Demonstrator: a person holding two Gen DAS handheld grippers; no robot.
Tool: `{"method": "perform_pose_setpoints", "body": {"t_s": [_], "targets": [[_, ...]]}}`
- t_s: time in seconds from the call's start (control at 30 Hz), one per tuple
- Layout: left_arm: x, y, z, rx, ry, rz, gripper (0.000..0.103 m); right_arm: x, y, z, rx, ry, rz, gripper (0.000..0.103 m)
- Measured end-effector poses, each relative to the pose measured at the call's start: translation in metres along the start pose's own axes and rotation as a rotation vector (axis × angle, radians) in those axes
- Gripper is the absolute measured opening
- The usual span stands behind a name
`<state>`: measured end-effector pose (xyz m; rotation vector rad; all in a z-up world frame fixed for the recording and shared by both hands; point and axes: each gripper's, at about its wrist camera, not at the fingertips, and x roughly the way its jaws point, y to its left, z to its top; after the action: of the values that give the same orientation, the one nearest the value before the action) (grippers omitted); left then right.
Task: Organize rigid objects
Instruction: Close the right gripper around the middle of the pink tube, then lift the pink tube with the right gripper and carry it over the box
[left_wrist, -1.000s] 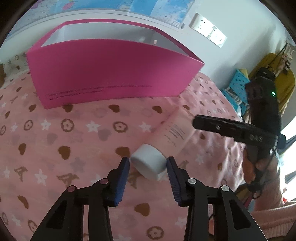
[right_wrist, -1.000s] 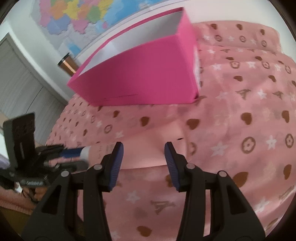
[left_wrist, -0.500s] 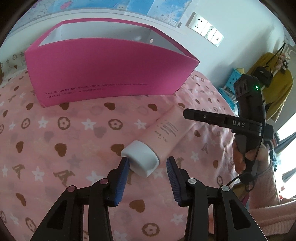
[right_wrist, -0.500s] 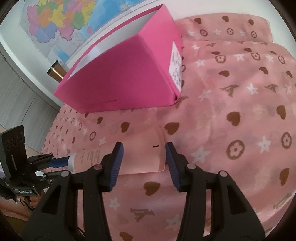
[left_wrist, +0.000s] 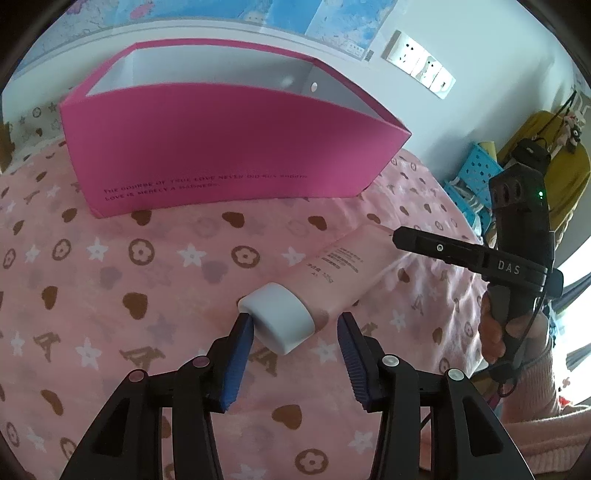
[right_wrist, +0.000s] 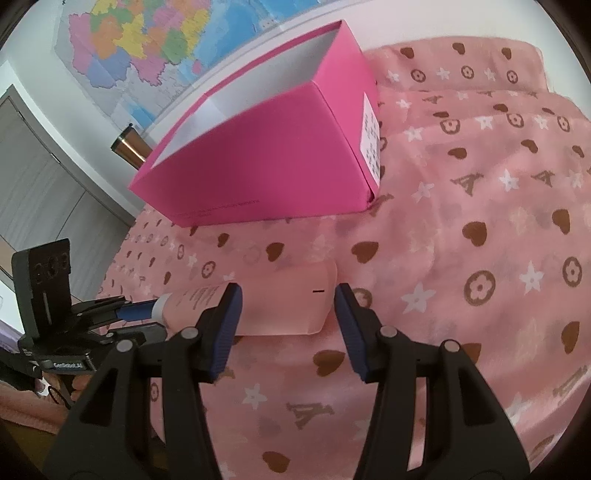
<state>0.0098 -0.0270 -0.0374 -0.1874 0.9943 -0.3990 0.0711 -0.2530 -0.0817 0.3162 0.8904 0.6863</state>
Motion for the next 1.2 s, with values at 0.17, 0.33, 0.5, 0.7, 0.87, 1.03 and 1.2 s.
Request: {"method": "perform_pose_setpoints", "body": {"t_s": [0.17,0.33,0.5,0.7,0.87,1.03,1.2], "targets": [[-0.008,0.0,0.002,0.01,-0.025,0.007,0.047,-0.004,0.006,0.001,-0.015,-0.016,0.003,0.055],[-0.014,-0.001,0.005,0.019,-0.045,0.019,0.047,-0.008,0.011,0.001,-0.029,-0.031,0.004,0.055],[-0.016,-0.003,0.006,0.035,-0.06,0.037,0.047,-0.01,0.013,-0.001,-0.033,-0.035,0.008,0.055],[-0.006,0.011,0.007,0.008,-0.037,0.048,0.049,-0.002,0.014,-0.012,-0.029,0.003,0.014,0.055],[-0.002,0.022,0.005,-0.03,-0.023,0.023,0.049,0.009,0.011,-0.019,-0.006,0.052,0.02,0.054],[-0.003,0.02,0.004,-0.024,-0.025,0.03,0.049,0.014,0.005,-0.015,0.013,0.053,0.024,0.055],[-0.003,0.02,0.004,-0.025,-0.023,0.033,0.049,0.017,0.008,-0.012,0.002,0.055,0.012,0.056]]}}
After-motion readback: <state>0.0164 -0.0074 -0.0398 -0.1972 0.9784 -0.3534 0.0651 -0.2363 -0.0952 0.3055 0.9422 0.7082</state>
